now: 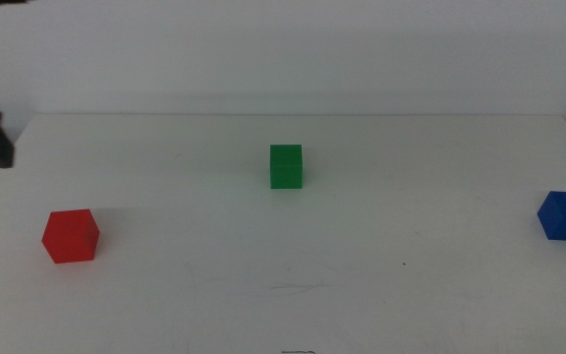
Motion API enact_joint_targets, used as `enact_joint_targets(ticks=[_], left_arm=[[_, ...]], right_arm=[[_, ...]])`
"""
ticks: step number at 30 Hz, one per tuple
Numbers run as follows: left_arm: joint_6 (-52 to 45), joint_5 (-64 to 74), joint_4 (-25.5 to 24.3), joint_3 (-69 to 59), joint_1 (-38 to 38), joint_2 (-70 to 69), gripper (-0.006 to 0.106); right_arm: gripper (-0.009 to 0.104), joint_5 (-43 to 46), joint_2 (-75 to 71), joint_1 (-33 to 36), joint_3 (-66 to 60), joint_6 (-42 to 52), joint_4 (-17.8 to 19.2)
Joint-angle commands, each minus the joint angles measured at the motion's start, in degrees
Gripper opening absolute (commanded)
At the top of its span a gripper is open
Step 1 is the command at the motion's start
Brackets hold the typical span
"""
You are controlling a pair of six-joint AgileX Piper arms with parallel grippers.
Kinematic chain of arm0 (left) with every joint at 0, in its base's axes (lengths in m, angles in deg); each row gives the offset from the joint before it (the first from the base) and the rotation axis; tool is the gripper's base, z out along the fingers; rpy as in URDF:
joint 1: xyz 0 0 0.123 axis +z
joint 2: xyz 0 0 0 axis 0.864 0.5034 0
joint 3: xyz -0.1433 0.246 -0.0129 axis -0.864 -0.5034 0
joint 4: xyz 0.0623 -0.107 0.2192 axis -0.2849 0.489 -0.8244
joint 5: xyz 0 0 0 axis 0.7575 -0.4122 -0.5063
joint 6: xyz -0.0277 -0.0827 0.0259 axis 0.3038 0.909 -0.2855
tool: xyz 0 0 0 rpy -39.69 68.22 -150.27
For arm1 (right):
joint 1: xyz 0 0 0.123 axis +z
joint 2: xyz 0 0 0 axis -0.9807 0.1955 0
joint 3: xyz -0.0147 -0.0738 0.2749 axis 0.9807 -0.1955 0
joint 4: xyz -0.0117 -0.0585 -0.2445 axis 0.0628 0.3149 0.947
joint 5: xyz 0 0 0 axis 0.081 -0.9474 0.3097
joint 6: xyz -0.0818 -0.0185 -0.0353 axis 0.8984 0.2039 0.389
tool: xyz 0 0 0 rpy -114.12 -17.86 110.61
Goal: Stack red cubes first, then green, then blue cubes in a specific spot.
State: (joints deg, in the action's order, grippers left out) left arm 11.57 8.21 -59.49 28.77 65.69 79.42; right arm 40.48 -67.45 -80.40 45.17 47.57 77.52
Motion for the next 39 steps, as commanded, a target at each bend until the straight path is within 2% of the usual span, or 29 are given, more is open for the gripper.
enact_joint_targets(ticks=[1,20,39], left_arm=[[1.37,-1.21,1.29,3.62,-0.1,2.86,0.092],[2.72,0.77,1.29,12.67,-0.1,27.94,0.092],[1.37,-3.81,2.4,12.95,-0.21,38.07,0.092]], right_arm=[[0.085,4.58,-1.31,-0.34,1.02,0.3,0.66],[0.085,4.58,-1.31,-0.34,1.02,0.3,0.66],[0.085,4.58,-1.31,-0.34,1.02,0.3,0.66]])
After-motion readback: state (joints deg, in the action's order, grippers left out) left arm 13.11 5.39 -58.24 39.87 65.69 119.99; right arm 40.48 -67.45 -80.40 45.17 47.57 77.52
